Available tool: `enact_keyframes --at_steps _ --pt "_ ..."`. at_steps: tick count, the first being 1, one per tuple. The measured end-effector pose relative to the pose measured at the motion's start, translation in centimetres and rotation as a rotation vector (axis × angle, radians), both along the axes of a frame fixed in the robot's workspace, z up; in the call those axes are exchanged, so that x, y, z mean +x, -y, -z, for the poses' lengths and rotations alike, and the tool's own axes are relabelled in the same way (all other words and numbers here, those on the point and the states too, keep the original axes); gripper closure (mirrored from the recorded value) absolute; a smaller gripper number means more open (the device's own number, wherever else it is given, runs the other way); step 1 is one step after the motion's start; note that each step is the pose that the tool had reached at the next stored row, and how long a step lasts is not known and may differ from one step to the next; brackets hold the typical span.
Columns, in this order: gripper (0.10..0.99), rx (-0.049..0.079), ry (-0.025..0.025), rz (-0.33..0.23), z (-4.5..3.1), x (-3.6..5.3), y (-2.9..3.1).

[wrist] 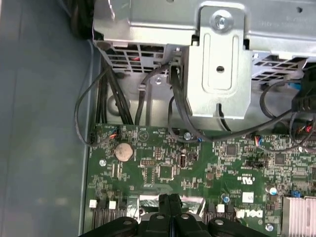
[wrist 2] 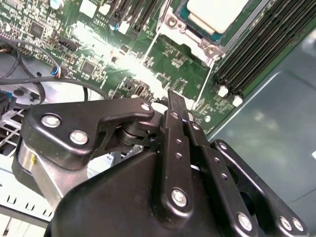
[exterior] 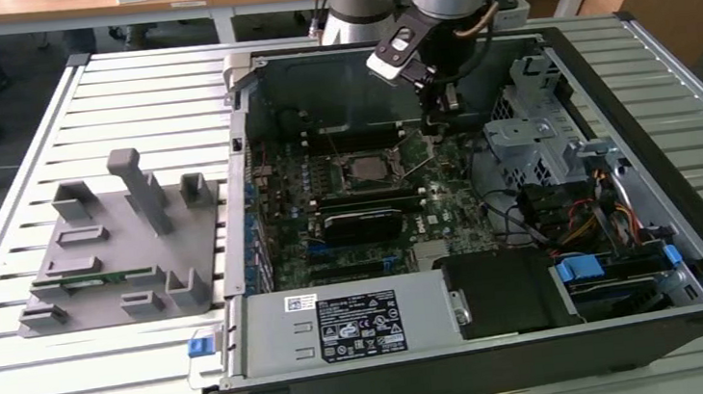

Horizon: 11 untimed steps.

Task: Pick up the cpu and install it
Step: 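Close the cpu cover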

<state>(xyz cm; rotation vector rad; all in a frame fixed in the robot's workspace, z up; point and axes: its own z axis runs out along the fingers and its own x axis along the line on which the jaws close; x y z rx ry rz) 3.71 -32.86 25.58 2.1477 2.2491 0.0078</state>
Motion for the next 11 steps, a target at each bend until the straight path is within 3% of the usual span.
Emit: enact_keyframes --at_steps 11 --pt "0.98 -0.001 -0.0107 0.0 0.12 1.25 -0.1"
